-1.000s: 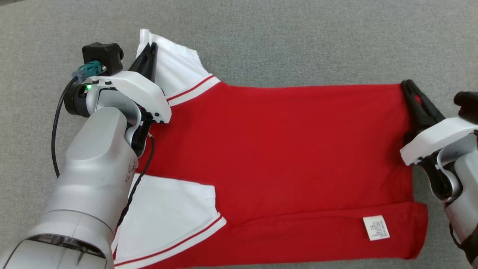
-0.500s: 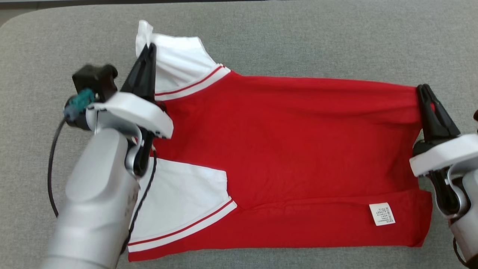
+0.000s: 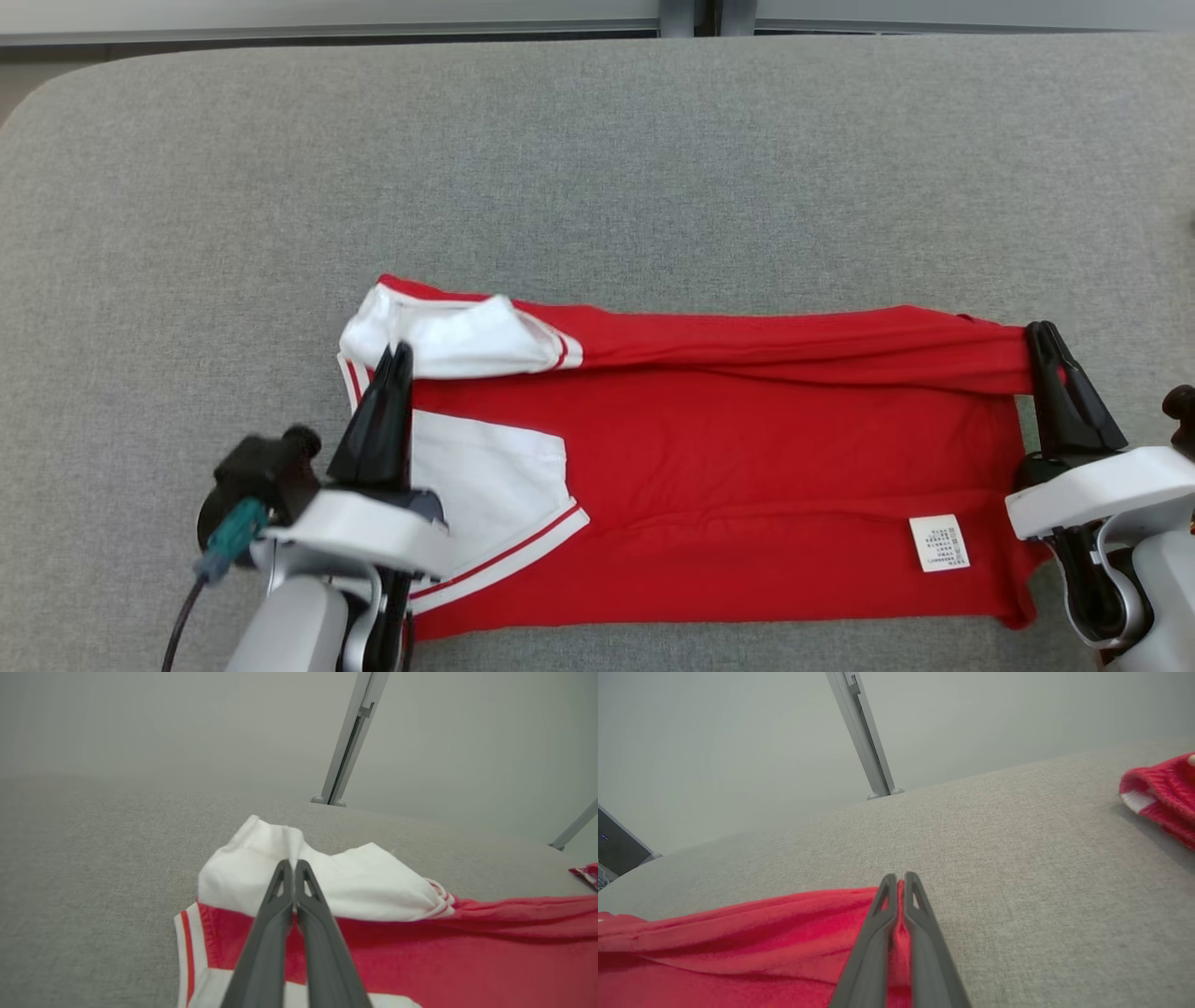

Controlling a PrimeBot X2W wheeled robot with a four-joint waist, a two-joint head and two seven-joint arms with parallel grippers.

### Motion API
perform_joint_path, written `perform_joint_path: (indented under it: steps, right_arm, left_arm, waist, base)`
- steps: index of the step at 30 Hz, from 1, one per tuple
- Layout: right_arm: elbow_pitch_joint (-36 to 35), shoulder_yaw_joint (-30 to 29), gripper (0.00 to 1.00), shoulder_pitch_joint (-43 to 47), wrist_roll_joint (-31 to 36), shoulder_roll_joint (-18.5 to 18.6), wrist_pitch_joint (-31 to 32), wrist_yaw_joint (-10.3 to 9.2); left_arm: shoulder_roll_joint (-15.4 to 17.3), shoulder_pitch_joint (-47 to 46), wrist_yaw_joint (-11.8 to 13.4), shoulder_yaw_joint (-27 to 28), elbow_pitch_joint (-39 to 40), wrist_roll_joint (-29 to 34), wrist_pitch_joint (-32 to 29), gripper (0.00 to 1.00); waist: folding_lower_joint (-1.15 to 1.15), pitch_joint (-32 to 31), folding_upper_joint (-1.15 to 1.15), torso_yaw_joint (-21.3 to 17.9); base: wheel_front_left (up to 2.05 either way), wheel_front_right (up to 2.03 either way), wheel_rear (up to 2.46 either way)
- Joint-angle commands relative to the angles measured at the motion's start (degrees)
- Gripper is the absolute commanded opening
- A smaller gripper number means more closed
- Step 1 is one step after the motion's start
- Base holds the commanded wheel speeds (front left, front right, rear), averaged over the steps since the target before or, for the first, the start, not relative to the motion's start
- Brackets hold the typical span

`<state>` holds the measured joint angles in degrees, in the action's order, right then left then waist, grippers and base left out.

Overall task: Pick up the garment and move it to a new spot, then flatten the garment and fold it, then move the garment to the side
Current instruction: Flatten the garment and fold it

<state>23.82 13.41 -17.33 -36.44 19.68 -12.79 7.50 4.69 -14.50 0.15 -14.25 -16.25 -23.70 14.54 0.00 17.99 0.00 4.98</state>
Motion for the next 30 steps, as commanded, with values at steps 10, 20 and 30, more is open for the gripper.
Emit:
perform_joint_path:
  steps: [10, 20, 30]
  right_arm:
    - [-4.2, -3.5, 0.00, 7.8, 3.3, -2.1, -0.1, -0.03]
    - [-9.7, -6.4, 1.00, 15.6, 9.0, -5.4, 2.7, -0.02]
    - [-21.9, -10.3, 1.00, 21.3, 18.5, -8.2, 3.3, -0.02]
  left_arm:
    - [1.0, 13.3, 2.9, -1.1, 9.5, -2.4, -6.9, 0.13]
    - [1.6, 15.5, 3.1, -0.5, 5.9, -4.4, -8.1, 1.00]
    - [4.1, 16.5, 6.6, 1.3, 11.1, 0.4, -2.0, 1.00]
  waist:
    - [0.00, -2.5, 0.00, 1.3]
    - [0.00, -4.7, 0.00, 0.5]
    - [0.00, -8.0, 0.00, -0.5]
  base:
    - [0.00, 0.00, 0.00]
    - [0.00, 0.00, 0.00]
    - [0.00, 0.00, 0.00]
